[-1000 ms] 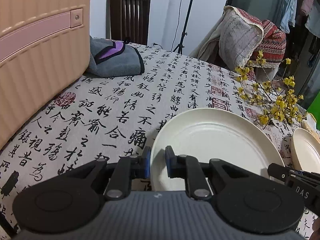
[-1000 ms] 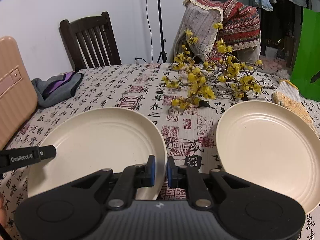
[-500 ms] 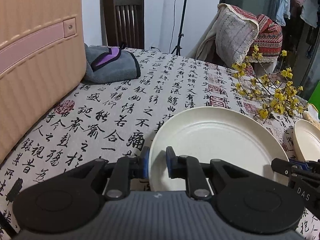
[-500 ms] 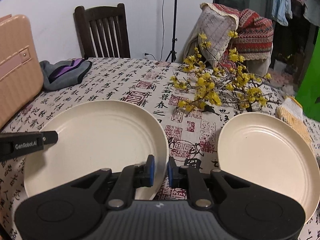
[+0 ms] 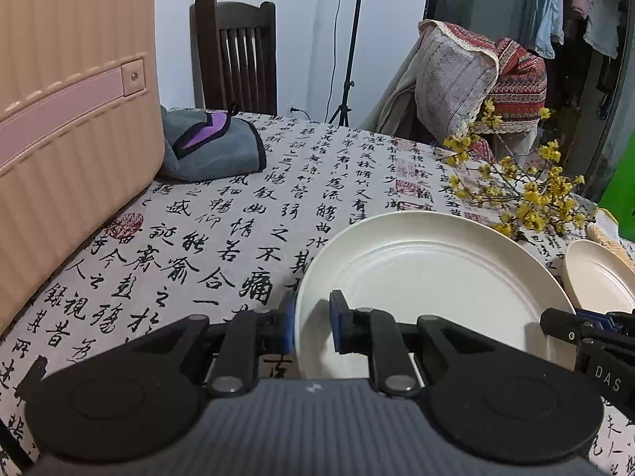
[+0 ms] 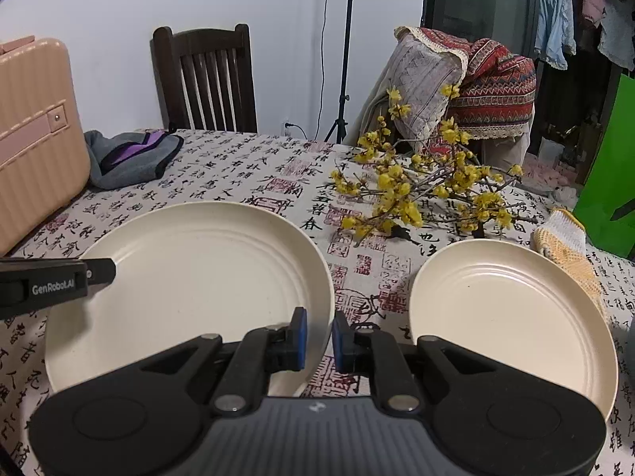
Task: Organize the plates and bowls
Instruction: 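Carry the held cream plate toward the blue bowls with both grippers, then carry the held cream plate past the yellow flowers toward the blue bowls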
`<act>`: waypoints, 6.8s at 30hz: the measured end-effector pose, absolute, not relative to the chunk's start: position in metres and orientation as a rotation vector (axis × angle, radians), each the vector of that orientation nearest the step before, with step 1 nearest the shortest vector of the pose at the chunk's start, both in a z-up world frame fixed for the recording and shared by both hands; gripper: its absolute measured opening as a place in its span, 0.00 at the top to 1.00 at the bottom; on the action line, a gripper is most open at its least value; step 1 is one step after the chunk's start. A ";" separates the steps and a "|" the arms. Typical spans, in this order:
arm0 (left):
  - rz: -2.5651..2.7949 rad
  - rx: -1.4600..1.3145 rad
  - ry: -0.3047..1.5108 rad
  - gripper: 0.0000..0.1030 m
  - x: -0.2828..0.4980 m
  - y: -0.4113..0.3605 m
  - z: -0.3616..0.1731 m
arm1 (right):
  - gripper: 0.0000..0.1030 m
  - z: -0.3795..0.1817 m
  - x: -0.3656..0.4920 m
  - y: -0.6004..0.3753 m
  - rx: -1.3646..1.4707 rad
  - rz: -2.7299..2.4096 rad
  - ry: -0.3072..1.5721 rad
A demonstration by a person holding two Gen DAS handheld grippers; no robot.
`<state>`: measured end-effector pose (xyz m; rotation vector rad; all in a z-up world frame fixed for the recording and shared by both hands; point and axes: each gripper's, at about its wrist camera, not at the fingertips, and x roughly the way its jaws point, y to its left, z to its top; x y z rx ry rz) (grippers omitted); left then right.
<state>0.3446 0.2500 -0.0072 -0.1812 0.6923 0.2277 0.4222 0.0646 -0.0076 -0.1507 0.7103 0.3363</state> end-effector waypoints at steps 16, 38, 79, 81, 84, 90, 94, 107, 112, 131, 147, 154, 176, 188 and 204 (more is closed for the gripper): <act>0.220 -0.166 0.626 0.84 0.324 0.232 0.015 | 0.88 0.012 0.405 0.042 -0.100 0.345 0.684; 0.229 -0.166 0.621 0.85 0.300 0.219 0.033 | 0.88 0.027 0.384 0.024 -0.067 0.356 0.664; 0.220 -0.151 0.564 0.85 0.238 0.191 0.064 | 0.88 0.051 0.329 -0.007 -0.025 0.357 0.625; 0.219 -0.150 0.563 0.85 0.235 0.189 0.064 | 0.88 0.051 0.327 -0.008 -0.024 0.356 0.624; 0.219 -0.151 0.561 0.85 0.231 0.187 0.065 | 0.88 0.051 0.323 -0.011 -0.021 0.357 0.623; 0.218 -0.151 0.558 0.85 0.226 0.184 0.066 | 0.88 0.052 0.315 -0.015 -0.018 0.357 0.617; 0.216 -0.150 0.555 0.85 0.220 0.180 0.068 | 0.88 0.053 0.313 -0.017 -0.018 0.356 0.616; 0.209 -0.150 0.550 0.85 0.207 0.167 0.070 | 0.88 0.054 0.299 -0.030 -0.009 0.353 0.611; 0.204 -0.149 0.547 0.85 0.202 0.161 0.071 | 0.88 0.053 0.293 -0.037 -0.005 0.349 0.608; 0.190 -0.138 0.536 0.85 0.187 0.142 0.076 | 0.88 0.057 0.274 -0.059 0.011 0.340 0.599; 0.172 -0.119 0.525 0.85 0.173 0.113 0.082 | 0.88 0.058 0.258 -0.087 0.039 0.327 0.587; 0.163 -0.114 0.522 0.85 0.168 0.099 0.082 | 0.88 0.059 0.250 -0.102 0.049 0.320 0.580; 0.134 -0.089 0.513 0.85 0.149 0.060 0.082 | 0.88 0.053 0.228 -0.145 0.083 0.295 0.566; 0.124 -0.084 0.508 0.85 0.139 0.046 0.082 | 0.88 0.053 0.215 -0.165 0.099 0.288 0.558; 0.096 -0.071 0.502 0.85 0.124 0.019 0.079 | 0.88 0.047 0.195 -0.192 0.123 0.269 0.552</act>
